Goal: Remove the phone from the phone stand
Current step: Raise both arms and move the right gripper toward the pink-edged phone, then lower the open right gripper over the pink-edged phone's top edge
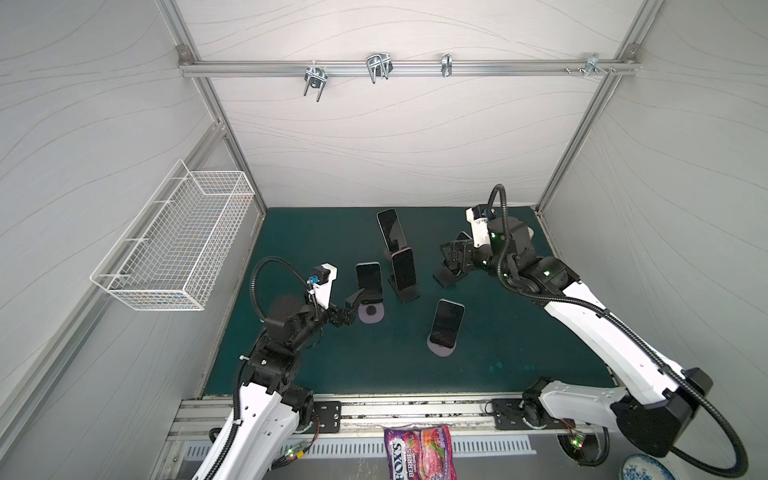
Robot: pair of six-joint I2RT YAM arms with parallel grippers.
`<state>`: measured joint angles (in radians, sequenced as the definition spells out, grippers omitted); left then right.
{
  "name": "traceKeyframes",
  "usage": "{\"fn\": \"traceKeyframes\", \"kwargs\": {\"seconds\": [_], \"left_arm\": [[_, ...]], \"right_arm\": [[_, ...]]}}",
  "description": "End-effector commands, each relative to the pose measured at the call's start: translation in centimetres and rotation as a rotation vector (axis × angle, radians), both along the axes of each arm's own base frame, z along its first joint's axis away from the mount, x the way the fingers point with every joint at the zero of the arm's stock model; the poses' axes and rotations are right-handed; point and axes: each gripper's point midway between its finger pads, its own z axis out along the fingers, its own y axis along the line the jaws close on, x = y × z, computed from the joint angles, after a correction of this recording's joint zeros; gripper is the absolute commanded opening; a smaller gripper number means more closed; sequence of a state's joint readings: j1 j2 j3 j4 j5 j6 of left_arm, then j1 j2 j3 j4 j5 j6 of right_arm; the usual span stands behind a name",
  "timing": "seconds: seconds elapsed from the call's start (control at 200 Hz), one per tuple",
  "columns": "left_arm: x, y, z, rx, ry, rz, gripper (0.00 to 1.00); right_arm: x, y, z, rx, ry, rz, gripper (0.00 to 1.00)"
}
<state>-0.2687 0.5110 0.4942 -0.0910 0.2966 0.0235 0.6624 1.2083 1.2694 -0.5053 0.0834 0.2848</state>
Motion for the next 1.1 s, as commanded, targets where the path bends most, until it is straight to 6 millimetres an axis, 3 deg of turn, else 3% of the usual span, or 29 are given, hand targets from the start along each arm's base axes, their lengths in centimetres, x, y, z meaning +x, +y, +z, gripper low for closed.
{"fn": "traceKeyframes", "kwargs": {"seconds": [0.0,0.11,0.21,0.335,0.43,0.55,0.78,1.095], "left_arm": [[-0.2,0.8,3.0,-0.01,-0.105,0.049,0.94],[-0.9,1.5,3.4,-0.044,-0.121,0.085,0.94],[-2.7,0.8,3.1,-0.057,-0.095,0.017,0.94],[-5.6,-1.0,1.7,-0.033,-0.058,-0.146,0.95],[-6.8,-1.4,0.5,-0.015,-0.037,-0.196,0.95],[-7.3,-1.8,-1.0,-0.012,-0.042,-0.231,0.95],[-7.3,-2.1,-3.1,0.012,-0.04,-0.258,0.96],[-6.7,-1.5,-4.1,0.041,-0.03,-0.213,0.96]], "right_arm": [[-1.9,3.8,-0.4,-0.003,-0.014,0.209,0.89],[-2.9,6.0,-2.0,-0.062,-0.024,0.268,0.9],[-3.6,7.6,-3.5,-0.117,-0.029,0.304,0.9],[-3.0,8.8,-5.4,-0.147,-0.005,0.3,0.91],[-1.8,9.6,-6.8,-0.166,0.012,0.273,0.92],[-0.3,10.4,-8.1,-0.185,0.025,0.242,0.95],[1.3,12.1,-8.5,-0.189,0.012,0.239,0.96],[2.0,12.6,-10.7,-0.218,0.027,0.232,0.97]]}}
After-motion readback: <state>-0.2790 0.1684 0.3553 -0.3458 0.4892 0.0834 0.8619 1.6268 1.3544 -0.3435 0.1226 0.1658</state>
